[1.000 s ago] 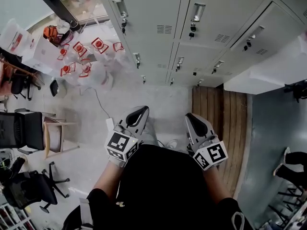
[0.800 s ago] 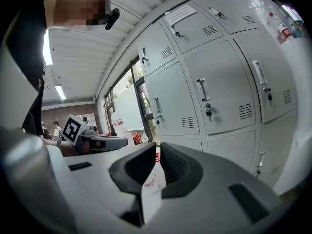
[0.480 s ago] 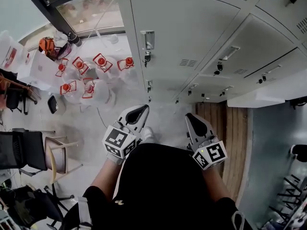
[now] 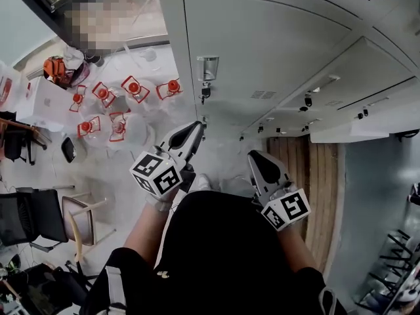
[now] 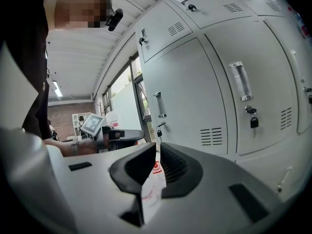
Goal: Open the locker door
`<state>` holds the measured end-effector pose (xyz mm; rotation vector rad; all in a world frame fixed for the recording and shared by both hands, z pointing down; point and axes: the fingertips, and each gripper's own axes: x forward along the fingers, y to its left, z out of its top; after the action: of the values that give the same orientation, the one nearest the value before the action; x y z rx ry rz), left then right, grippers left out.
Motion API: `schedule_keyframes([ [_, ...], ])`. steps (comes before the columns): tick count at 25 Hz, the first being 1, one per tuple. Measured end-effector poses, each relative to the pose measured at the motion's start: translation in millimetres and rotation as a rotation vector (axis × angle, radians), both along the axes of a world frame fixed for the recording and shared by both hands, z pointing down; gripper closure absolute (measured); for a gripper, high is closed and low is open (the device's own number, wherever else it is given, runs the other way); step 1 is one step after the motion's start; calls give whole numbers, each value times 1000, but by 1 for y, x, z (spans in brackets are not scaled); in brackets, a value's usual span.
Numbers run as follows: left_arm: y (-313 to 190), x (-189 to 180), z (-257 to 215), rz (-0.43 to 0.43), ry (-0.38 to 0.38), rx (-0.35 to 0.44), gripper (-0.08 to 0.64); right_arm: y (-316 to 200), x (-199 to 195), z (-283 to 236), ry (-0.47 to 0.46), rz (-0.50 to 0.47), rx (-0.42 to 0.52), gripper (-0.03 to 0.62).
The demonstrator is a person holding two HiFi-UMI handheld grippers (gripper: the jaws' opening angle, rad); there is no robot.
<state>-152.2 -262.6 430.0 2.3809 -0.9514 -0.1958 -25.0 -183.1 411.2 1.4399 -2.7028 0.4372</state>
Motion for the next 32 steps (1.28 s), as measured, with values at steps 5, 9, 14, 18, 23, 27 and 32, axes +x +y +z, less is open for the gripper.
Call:
schedule_keyframes([
  [5,-25,0,-2,-47,166,-92,537,-13,12,2,-7,15,-13,548],
  [9,-39,1,-2,-62,278,-157,534,-19,18,3,-2,33,-11,548],
  [14,-51,4,1,-59,441,-271,441,-17,25,5,2,68,-20,548],
  [18,-57,12,2,-36,596,-379,419,-12,34,6,-6,117,-28,548],
  [23,-67,19,-3,1,659,-412,451,1,35,11,1,161,-40,548],
  [27,-68,23,-4,37,755,-457,503,13,34,17,10,198,-56,548],
  [32,-64,24,-4,60,823,-482,512,27,35,26,6,234,-80,548],
])
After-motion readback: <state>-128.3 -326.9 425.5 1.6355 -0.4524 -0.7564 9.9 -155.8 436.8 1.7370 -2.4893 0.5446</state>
